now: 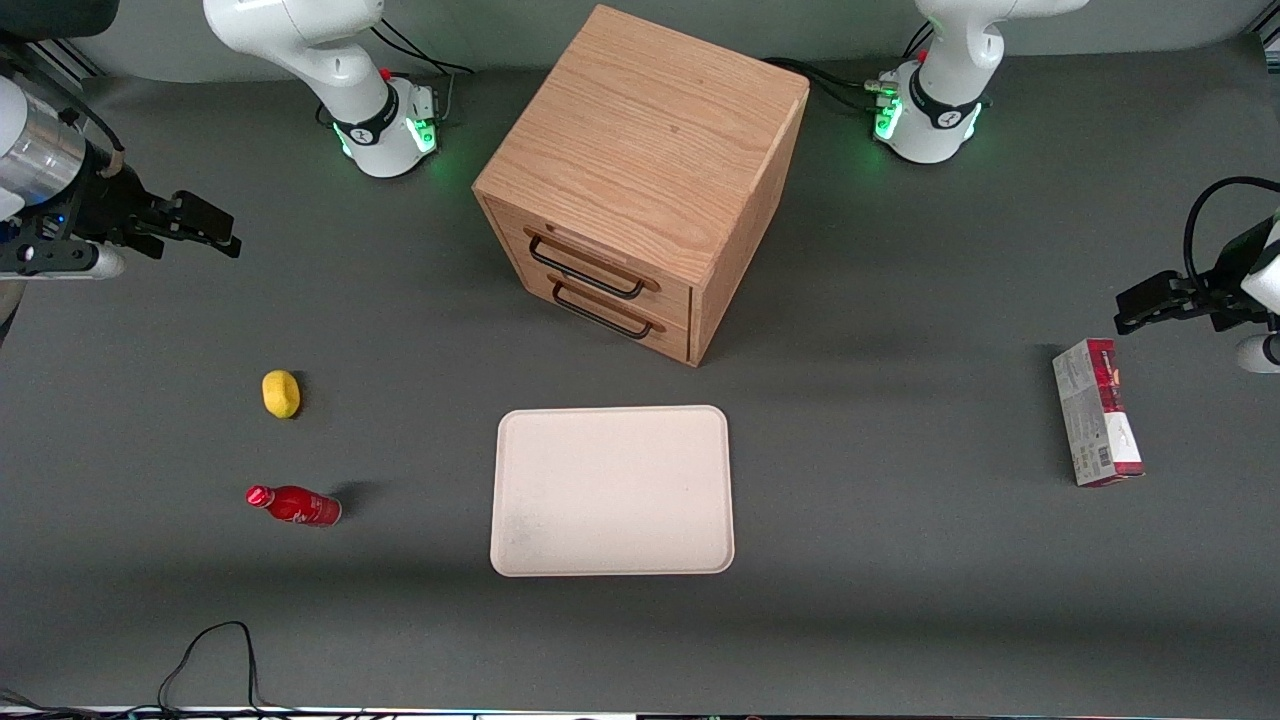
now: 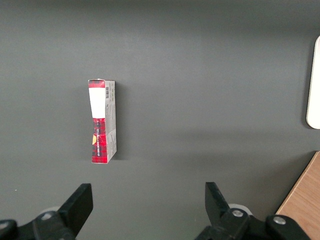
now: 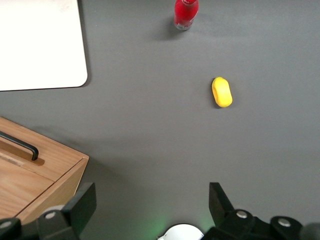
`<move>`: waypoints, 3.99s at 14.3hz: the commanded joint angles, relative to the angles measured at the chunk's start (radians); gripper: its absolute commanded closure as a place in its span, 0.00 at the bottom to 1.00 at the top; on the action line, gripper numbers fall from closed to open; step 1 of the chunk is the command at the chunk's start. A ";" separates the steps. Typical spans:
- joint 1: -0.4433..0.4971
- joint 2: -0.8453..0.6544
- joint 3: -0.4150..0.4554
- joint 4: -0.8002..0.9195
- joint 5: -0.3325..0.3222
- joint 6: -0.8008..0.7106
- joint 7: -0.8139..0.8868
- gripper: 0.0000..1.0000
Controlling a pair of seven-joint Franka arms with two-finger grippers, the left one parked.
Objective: Place coke bottle on tray
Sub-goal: 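Move the right gripper down toward the red Coca-Cola bottle, then close the right gripper around the bottle's cap end, then lift the bottle and carry it with the right gripper onto the tray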
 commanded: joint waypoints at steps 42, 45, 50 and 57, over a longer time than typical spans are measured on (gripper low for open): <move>-0.069 0.704 -0.066 0.218 0.137 0.647 -0.225 0.91; -0.066 0.697 -0.067 0.244 0.134 0.640 -0.219 0.97; -0.057 0.692 -0.063 0.535 0.131 0.286 -0.217 0.97; -0.038 0.703 0.003 0.804 0.088 0.018 -0.203 0.95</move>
